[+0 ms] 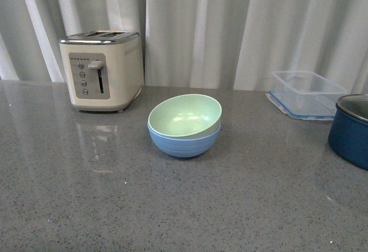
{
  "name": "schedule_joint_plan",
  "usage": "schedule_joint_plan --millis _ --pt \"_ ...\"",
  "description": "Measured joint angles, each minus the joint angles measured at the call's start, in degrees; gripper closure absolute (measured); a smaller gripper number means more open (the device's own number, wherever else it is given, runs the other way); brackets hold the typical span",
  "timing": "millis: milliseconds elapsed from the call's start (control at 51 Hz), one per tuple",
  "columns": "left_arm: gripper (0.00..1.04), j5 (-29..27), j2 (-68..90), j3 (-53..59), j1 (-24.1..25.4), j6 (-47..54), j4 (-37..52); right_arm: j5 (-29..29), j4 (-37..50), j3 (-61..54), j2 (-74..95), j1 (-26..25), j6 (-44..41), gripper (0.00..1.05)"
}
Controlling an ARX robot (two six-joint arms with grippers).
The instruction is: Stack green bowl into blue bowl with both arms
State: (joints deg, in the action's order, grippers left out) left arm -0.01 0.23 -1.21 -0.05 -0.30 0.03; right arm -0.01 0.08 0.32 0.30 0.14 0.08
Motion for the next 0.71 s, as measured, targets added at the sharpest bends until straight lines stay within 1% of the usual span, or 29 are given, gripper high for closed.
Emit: schedule_joint_plan --millis 20,373,412,431,490,706 --pt "0.07 0.0 0.02 0.0 0.0 0.0 0.0 0.0 0.0 0.0 0.0 0.0 0.04 0.99" --pt "0.07 0.0 -0.04 0.0 0.0 0.0 0.0 0.0 0.0 0.0 -0.04 0.0 0.02 0.2" --pt "0.07 0.02 -0.04 0.0 0.0 0.0 0.0 0.0 0.0 0.0 -0.04 0.0 0.04 0.09" --pt "0.07 0.0 -0.04 0.0 0.0 0.0 0.0 0.0 0.0 0.0 -0.04 0.0 0.09 0.08" --pt "0.07 0.0 -0.04 0.0 0.0 0.0 0.0 0.0 0.0 0.0 -0.04 0.0 0.07 0.11" --pt "0.07 0.0 -0.04 0.0 0.0 0.0 0.0 0.0 0.0 0.0 -0.04 0.0 0.07 0.1"
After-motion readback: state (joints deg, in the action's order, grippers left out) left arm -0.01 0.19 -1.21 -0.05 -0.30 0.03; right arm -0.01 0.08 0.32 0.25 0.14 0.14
